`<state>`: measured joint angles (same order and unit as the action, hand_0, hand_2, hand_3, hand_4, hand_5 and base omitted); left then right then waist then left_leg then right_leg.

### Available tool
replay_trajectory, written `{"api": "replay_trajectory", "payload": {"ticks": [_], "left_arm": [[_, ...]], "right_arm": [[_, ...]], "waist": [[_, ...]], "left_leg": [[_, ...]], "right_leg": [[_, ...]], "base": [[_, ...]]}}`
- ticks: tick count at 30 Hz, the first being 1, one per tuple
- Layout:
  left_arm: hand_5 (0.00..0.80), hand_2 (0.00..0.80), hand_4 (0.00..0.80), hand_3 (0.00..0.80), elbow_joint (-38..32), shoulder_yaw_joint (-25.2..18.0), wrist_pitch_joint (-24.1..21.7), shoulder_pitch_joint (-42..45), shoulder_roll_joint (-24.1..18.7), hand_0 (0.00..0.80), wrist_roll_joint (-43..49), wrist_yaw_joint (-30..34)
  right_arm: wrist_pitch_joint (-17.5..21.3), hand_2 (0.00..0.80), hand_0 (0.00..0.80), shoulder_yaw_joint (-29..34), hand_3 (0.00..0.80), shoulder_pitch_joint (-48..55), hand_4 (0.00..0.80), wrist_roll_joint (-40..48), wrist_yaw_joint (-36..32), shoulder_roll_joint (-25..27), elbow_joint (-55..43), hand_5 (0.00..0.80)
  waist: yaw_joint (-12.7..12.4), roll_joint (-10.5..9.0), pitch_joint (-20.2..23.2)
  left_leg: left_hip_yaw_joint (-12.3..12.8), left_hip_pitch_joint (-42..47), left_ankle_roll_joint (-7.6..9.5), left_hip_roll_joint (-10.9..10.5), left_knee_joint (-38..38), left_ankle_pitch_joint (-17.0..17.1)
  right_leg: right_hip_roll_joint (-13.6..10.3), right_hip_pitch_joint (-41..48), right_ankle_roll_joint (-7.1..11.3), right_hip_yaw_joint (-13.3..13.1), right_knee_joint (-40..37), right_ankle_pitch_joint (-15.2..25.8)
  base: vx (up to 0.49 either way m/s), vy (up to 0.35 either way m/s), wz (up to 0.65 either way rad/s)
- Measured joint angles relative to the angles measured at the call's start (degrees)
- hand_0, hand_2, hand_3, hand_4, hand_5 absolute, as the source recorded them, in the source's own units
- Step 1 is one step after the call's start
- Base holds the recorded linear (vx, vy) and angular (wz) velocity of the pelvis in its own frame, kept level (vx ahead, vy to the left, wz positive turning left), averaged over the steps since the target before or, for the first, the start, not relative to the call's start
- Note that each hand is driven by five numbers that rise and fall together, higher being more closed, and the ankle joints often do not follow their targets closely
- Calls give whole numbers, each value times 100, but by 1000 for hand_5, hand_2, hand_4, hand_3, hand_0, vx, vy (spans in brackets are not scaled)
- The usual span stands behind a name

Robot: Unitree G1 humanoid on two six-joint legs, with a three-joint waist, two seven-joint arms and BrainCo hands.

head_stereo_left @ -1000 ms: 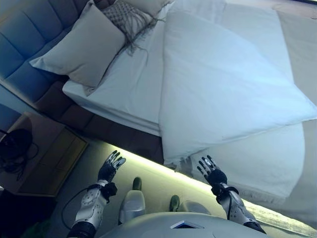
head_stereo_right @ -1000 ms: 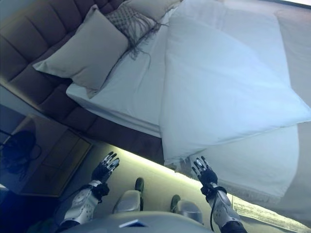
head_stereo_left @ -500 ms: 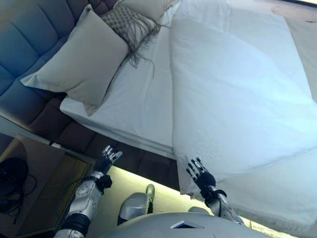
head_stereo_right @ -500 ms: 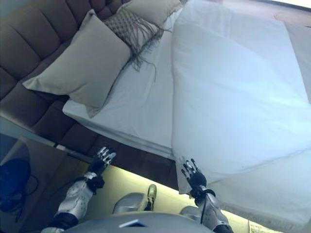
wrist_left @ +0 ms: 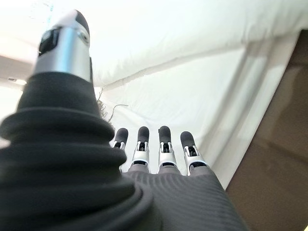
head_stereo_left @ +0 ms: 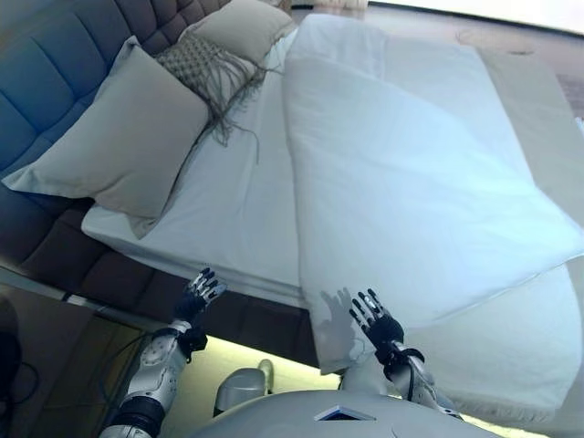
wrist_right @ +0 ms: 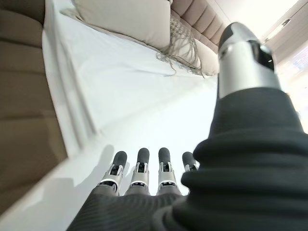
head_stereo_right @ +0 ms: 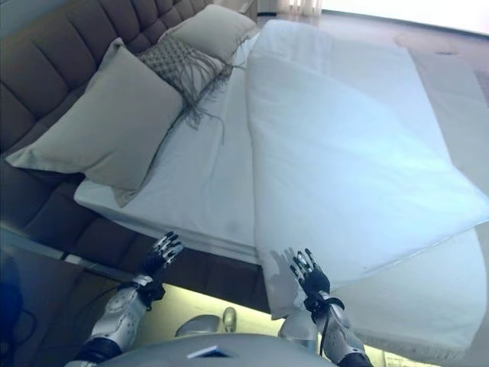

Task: Make the bed neatly

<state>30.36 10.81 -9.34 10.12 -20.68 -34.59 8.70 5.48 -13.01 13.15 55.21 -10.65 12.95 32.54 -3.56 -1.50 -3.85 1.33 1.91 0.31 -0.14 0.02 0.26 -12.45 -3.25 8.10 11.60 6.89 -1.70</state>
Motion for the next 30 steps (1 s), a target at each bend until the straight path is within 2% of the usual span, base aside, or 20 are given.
{"api": "replay_trajectory", "payload": {"ticks": [3,5,6,13,17,19,22,26,30], "left_arm": [[0,0,0,0,-4,-28,0,66,52,0,-1,37],[0,0,0,0,-3,-140,-1,127,46,0,-2,32],[0,0,0,0,-4,-177,-2,124,42,0,-2,31],[0,0,0,0,8,-354,-3,137,35,0,6,37],[0,0,0,0,17,-350,-39,43,34,0,35,45],[0,0,0,0,17,-347,-137,-5,33,0,251,43],[0,0,0,0,16,-247,-180,-150,25,0,399,33],[0,0,0,0,149,151,-347,-328,25,0,696,-79],[0,0,0,0,249,261,-349,-578,30,0,930,-141]], "right_arm": [[-30,0,0,13,0,22,0,-3,-19,241,-1,0],[-63,0,0,41,0,19,0,-8,-58,296,0,0],[-86,0,0,37,0,20,0,-12,-86,274,2,0],[-142,0,0,-33,0,-37,0,-22,-124,128,3,0],[-169,0,0,-91,0,-195,0,63,-79,129,4,0],[-204,0,0,-91,0,-293,0,68,-64,134,54,0],[-222,0,0,-89,0,-383,0,68,-18,179,96,0],[-240,0,0,-104,0,-484,0,70,116,325,191,0],[-241,0,0,-108,0,-671,0,70,383,333,323,0]], "waist": [[-17,74,-20],[-23,99,-1],[-30,111,15],[-29,-114,129],[0,-87,127],[8,-2,72],[52,118,-12],[91,311,-112],[101,363,-84]], "left_leg": [[9,42,-155,134,134,-103],[-4,57,-253,196,75,-105],[-21,56,-256,197,60,-107],[-102,154,-320,168,-56,-64],[-141,144,-330,170,-42,-72],[-150,87,-352,192,98,-116],[-155,-67,-350,256,470,-271],[-234,-100,-359,299,551,-290],[-119,-141,-353,315,536,-279]], "right_leg": [[180,171,-194,26,-167,165],[222,248,-195,58,-249,169],[229,280,-194,80,-294,181],[249,502,-177,234,-620,355],[268,514,-174,254,-631,342],[306,522,-166,208,-600,285],[372,532,-253,141,-493,225],[359,484,-303,96,-423,197],[316,372,-310,89,-376,204]], "base": [[145,-89,11],[106,-112,2],[111,-144,6],[100,-161,7],[53,-150,4],[33,-72,7],[47,58,12],[56,203,2],[140,168,-13]]}}
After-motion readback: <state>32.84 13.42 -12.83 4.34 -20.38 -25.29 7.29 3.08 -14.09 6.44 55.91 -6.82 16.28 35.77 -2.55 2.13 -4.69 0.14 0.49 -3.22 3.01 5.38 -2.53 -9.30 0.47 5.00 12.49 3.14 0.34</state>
